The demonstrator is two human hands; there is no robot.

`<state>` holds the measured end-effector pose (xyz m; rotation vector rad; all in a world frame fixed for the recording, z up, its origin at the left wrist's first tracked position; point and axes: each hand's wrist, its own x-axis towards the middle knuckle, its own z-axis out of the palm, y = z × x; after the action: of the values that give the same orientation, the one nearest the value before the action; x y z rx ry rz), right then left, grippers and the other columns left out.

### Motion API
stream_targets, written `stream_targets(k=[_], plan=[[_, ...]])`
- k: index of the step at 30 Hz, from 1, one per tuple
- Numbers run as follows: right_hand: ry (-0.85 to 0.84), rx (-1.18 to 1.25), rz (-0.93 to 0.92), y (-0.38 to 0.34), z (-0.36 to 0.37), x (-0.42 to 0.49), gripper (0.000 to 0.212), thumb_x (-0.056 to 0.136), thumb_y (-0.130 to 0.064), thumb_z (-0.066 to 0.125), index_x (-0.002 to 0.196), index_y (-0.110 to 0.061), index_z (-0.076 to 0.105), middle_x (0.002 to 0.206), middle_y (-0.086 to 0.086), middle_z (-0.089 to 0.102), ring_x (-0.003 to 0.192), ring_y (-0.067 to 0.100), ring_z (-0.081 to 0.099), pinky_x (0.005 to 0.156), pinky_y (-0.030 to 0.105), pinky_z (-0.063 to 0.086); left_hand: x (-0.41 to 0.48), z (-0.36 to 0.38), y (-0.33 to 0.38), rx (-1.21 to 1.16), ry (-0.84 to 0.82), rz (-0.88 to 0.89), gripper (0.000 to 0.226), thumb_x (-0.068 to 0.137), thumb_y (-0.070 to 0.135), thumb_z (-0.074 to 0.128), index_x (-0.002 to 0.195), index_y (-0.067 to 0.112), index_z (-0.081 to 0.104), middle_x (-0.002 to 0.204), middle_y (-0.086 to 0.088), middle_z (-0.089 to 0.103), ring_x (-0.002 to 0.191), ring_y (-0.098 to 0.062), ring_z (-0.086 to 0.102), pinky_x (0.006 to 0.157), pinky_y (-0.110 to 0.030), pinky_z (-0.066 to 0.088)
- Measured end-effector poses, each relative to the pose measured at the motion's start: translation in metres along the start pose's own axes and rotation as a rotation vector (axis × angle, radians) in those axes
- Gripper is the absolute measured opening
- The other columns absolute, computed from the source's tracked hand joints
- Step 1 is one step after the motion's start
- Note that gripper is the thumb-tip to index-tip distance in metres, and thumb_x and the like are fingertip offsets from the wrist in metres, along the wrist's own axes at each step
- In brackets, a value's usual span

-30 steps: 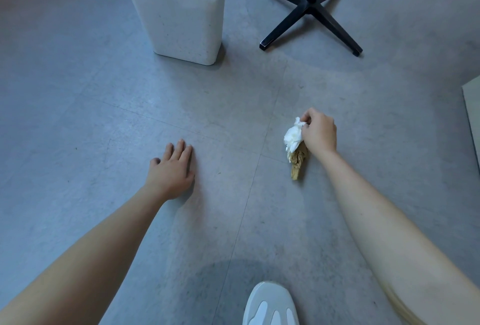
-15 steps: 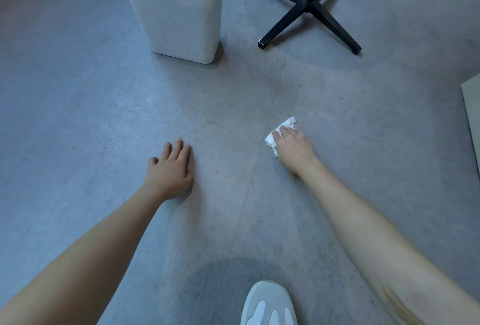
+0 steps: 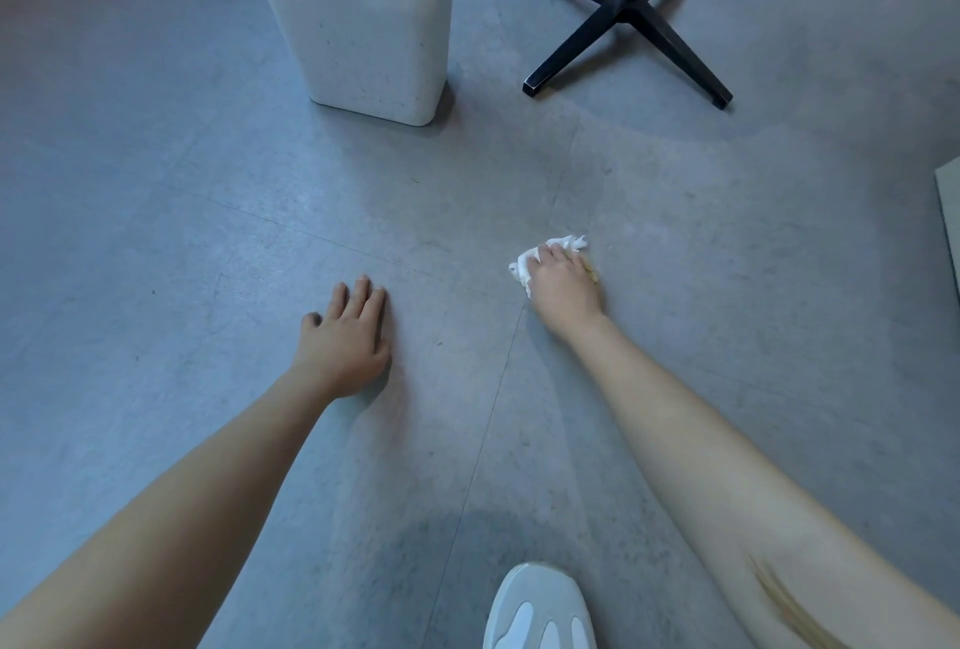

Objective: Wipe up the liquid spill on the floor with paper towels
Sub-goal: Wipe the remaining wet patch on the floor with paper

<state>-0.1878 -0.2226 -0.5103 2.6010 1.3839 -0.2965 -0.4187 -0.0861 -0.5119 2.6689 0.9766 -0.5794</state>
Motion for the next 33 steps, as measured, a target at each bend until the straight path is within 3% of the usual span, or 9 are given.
stream_targets(k=[3,7,11,16,20,24,28,31,33], plan=[[0.012,-0.035,0.018,0.0,0.005,0.002,0.041,0.094,-0.009,0.037,0.134,-0.003,0.044,0.139,0.019,0.043,0.135,0.031,0.033,0.115,0.042,0.014,0.0,0.0,-0.001,0.001,-0.001,0.007,0.064,0.099,0.037,0.029,0.154,0.021,0.001,0.161,0.001,-0.01,0.148,-0.022,-0.005,0.111,-0.044,0.022],[0.043,-0.113,-0.037,-0.012,0.001,-0.008,0.037,0.094,-0.01,0.036,0.126,-0.007,0.055,0.124,0.019,0.055,0.117,0.032,0.05,0.115,0.044,0.015,0.001,0.0,-0.002,0.003,-0.009,0.012,0.063,0.099,0.037,0.029,0.154,0.02,0.001,0.161,0.002,-0.01,0.148,-0.022,-0.005,0.111,-0.045,0.023],[0.094,-0.209,-0.098,-0.025,0.013,-0.043,0.029,0.076,-0.011,0.047,0.082,-0.002,0.074,0.077,0.022,0.065,0.071,0.034,0.063,0.081,0.04,0.054,0.002,0.0,-0.004,0.001,-0.005,0.016,0.064,0.099,0.037,0.029,0.154,0.02,0.001,0.161,0.002,-0.009,0.148,-0.022,-0.004,0.11,-0.045,0.023],[0.247,-0.065,-0.077,-0.022,0.013,-0.042,0.044,0.07,-0.011,0.028,0.071,-0.005,0.072,0.067,0.009,0.065,0.063,0.025,0.063,0.073,0.029,0.051,0.001,-0.001,-0.002,-0.017,-0.007,0.016,0.062,0.099,0.036,0.03,0.153,0.02,0.005,0.161,0.002,-0.007,0.148,-0.022,-0.003,0.11,-0.045,0.024],[0.211,0.06,-0.144,-0.049,0.021,-0.059,0.046,0.067,-0.008,0.03,0.085,-0.003,0.072,0.085,0.009,0.07,0.077,0.026,0.069,0.061,0.024,0.054,0.001,-0.002,-0.003,-0.035,-0.009,0.016,0.062,0.099,0.035,0.031,0.153,0.02,0.005,0.161,0.002,-0.006,0.148,-0.021,-0.003,0.11,-0.045,0.024],[0.164,0.26,-0.147,-0.061,0.021,-0.066,0.039,0.078,0.003,0.05,0.115,0.003,0.062,0.121,0.016,0.063,0.114,0.027,0.061,0.078,0.032,0.055,0.0,-0.001,-0.007,-0.039,-0.016,0.028,0.063,0.099,0.035,0.033,0.154,0.021,0.004,0.161,0.002,-0.007,0.148,-0.021,-0.003,0.112,-0.045,0.022],[0.15,0.308,-0.466,-0.086,0.025,-0.079,0.045,0.055,-0.006,0.079,0.099,-0.005,0.071,0.111,0.014,0.069,0.103,0.027,0.067,0.08,0.028,0.054,-0.001,-0.002,-0.006,-0.033,-0.015,0.025,0.064,0.099,0.034,0.033,0.154,0.02,0.004,0.161,0.002,-0.007,0.148,-0.021,-0.003,0.112,-0.045,0.021],[0.123,0.28,-0.591,-0.091,0.039,-0.082,0.045,0.063,-0.005,0.074,0.108,-0.01,0.071,0.122,0.011,0.065,0.113,0.027,0.062,0.09,0.032,0.051,-0.001,-0.004,-0.004,-0.036,-0.02,0.02,0.064,0.099,0.033,0.034,0.154,0.02,0.004,0.161,0.002,-0.007,0.148,-0.021,-0.003,0.112,-0.045,0.022],[0.168,0.188,-0.576,-0.078,0.04,-0.076,0.04,0.073,-0.011,0.055,0.11,-0.015,0.071,0.121,0.004,0.067,0.11,0.024,0.064,0.087,0.034,0.053,-0.001,-0.005,-0.005,-0.038,-0.032,0.024,0.064,0.099,0.033,0.035,0.154,0.02,0.004,0.161,0.002,-0.007,0.148,-0.021,-0.003,0.111,-0.046,0.023]])
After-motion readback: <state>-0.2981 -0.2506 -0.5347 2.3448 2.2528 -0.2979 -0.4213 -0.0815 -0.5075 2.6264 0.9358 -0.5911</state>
